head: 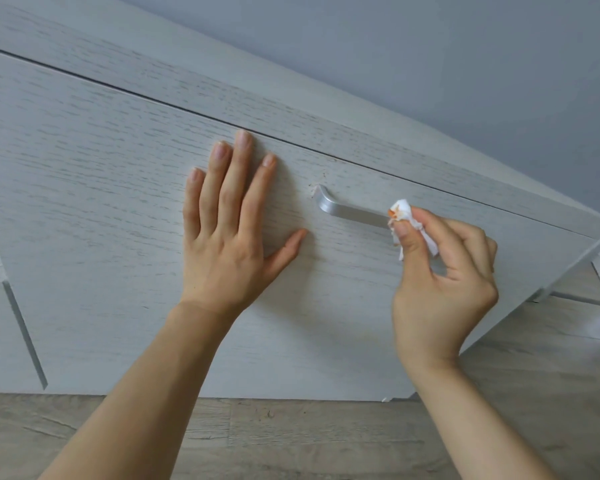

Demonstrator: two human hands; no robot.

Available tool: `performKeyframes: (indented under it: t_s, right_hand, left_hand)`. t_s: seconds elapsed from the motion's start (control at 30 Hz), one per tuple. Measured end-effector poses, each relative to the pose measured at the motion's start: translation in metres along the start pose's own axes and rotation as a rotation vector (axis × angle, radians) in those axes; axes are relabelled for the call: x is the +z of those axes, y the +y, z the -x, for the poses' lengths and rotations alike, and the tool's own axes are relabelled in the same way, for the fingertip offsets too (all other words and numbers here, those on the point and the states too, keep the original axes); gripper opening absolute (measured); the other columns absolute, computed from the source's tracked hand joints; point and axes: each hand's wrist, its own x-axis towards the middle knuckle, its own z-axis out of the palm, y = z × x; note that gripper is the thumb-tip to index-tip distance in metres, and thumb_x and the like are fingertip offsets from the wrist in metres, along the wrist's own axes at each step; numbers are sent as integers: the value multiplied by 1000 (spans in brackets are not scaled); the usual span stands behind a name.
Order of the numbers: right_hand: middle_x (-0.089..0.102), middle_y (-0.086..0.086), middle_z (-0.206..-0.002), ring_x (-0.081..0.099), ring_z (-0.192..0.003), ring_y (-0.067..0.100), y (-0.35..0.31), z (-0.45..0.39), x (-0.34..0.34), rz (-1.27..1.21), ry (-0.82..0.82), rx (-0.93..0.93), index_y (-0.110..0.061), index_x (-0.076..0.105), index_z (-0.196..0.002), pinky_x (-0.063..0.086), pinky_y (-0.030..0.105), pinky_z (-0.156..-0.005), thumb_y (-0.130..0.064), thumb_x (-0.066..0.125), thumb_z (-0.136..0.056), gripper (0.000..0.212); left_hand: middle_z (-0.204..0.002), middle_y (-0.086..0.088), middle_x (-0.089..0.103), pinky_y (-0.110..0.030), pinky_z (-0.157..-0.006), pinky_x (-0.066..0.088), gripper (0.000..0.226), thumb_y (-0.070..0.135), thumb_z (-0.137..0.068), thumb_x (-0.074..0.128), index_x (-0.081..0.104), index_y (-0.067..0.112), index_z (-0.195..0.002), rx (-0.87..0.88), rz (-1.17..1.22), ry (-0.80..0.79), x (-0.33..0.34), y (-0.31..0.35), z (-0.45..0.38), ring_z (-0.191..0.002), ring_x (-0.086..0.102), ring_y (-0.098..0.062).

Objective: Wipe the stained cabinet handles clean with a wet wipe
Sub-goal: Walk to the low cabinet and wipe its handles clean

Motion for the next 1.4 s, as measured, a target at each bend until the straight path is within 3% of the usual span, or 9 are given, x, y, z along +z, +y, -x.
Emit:
performKeyframes:
  t_s: [0.13,0.23,0.43,0.67,0.87,0.97,1.07,1.2,1.4]
  right_hand:
    - [60,-4,-80,58,-72,3,-1,-7,-7,-173,31,338,-14,72,-88,42,9,-68,-14,69,-83,6]
    - [62,1,-77,56,-68,1,1,-13,-9,-316,77,593,-17,73,-91,44,14,-66,-17,69,-84,8]
    - [54,-11,-60,52,-64,4,-8,-9,-3,-446,61,769,-14,75,-92,44,11,-63,-17,65,-88,11]
    - [64,10,-83,60,-65,0,-36,4,-7,-458,-59,644,-7,74,-91,49,15,-64,-10,69,-83,10]
    - [62,-3,-84,66,-77,16,-52,16,9,-402,-85,484,-3,72,-90,56,35,-71,-4,70,-81,9]
    - [60,-3,-82,64,-74,14,-61,24,19,-414,-143,365,-1,73,-88,56,26,-68,-1,71,-79,9]
    - [65,2,-84,63,-76,9,-73,23,32,-519,-142,422,0,73,-91,57,28,-69,-2,71,-81,11]
    - [65,4,-88,53,-84,-3,-88,20,45,-537,-185,440,-2,72,-92,40,-1,-76,-3,70,-81,11]
    - [59,-2,-90,64,-79,11,-113,35,58,-661,-476,521,-8,71,-94,42,1,-72,-9,69,-84,11]
  left_hand:
    - [-149,-20,27,-41,-119,7,75,49,-91,60,31,4,-143,-13,17,-27,-3,1,0,-142,13,-31]
    - [-150,-22,27,-40,-120,5,76,48,-91,60,29,3,-144,-8,28,-54,-6,1,0,-142,12,-32]
    - [-151,-23,25,-40,-120,5,78,46,-91,61,28,2,-146,22,30,-115,-16,-2,-2,-143,13,-34]
    - [-156,-19,18,-38,-121,5,75,43,-93,56,23,8,-150,128,-16,-261,-34,-18,-3,-145,10,-30]
    - [-159,-12,13,-42,-119,6,73,40,-93,55,21,11,-151,191,-116,-428,-57,-26,-2,-146,10,-30]
    - [-159,-10,13,-44,-118,11,73,38,-91,56,24,10,-151,232,-165,-513,-72,-28,-6,-146,12,-28]
    - [-157,-10,19,-45,-117,17,72,37,-89,57,30,8,-149,256,-244,-592,-93,-37,-13,-145,18,-28]
    - [-154,-13,27,-47,-115,23,72,35,-86,64,37,5,-146,213,-357,-688,-124,-55,-19,-142,25,-31]
    - [-158,-6,18,-41,-119,15,74,39,-92,60,25,11,-151,109,-556,-923,-186,-88,-26,-145,19,-26]
